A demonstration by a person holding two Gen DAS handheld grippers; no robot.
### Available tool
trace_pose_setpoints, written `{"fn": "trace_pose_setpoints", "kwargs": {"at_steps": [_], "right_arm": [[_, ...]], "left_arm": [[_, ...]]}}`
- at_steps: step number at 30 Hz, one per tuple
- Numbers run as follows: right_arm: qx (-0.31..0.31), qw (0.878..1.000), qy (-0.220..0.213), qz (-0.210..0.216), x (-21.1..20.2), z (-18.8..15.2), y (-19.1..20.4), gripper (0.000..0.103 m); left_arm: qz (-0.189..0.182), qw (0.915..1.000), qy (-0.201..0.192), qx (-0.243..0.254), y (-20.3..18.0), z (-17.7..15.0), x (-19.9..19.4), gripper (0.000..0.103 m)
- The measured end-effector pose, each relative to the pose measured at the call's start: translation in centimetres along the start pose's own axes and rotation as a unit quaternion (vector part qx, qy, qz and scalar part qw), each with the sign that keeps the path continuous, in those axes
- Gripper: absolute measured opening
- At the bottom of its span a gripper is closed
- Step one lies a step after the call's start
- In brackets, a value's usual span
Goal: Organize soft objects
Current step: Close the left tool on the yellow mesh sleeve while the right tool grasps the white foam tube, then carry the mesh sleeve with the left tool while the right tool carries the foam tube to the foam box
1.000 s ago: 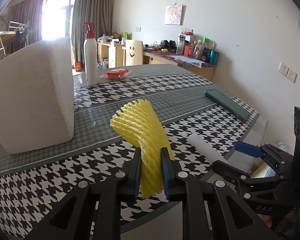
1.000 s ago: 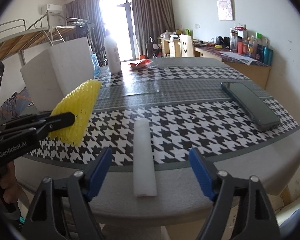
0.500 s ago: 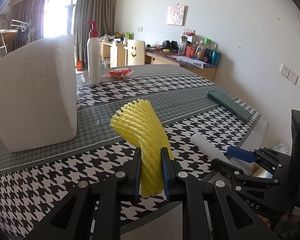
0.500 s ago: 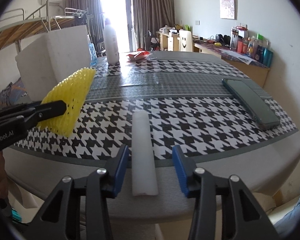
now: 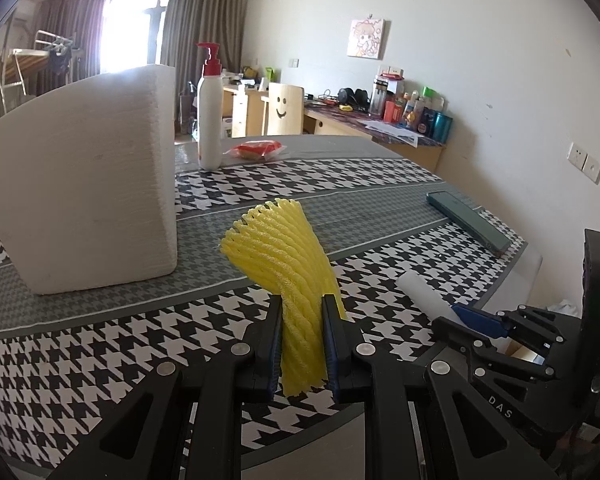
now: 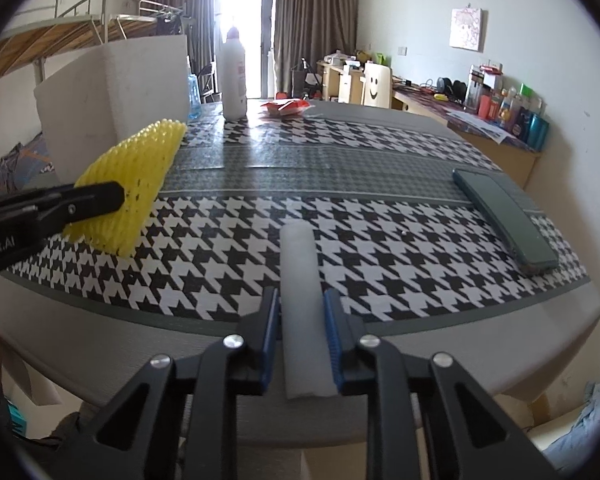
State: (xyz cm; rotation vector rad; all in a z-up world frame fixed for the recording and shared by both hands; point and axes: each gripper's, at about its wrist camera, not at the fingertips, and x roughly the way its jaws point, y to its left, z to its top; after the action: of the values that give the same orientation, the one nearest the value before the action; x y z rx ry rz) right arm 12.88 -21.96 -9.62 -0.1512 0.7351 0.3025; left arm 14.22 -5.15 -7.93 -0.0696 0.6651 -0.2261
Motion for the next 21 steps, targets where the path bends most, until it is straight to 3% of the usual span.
{"fn": "trace_pose_setpoints", "kwargs": {"at_steps": [8,21], "right_arm": [[0.021,1.0,-0.001,0.018,-0.2,0.3,-0.9,0.015],[0.023,0.999,-0.018,0.019,-1.0,1.9,-0.9,0.014]], "left_arm": [[0.009,0.9999,-0.007,-0.004,0.5,-0.2,-1.4,0.019],[0.015,0.9997,-0.019,-0.007,1.3,-0.1,-2.6,0.019]]}}
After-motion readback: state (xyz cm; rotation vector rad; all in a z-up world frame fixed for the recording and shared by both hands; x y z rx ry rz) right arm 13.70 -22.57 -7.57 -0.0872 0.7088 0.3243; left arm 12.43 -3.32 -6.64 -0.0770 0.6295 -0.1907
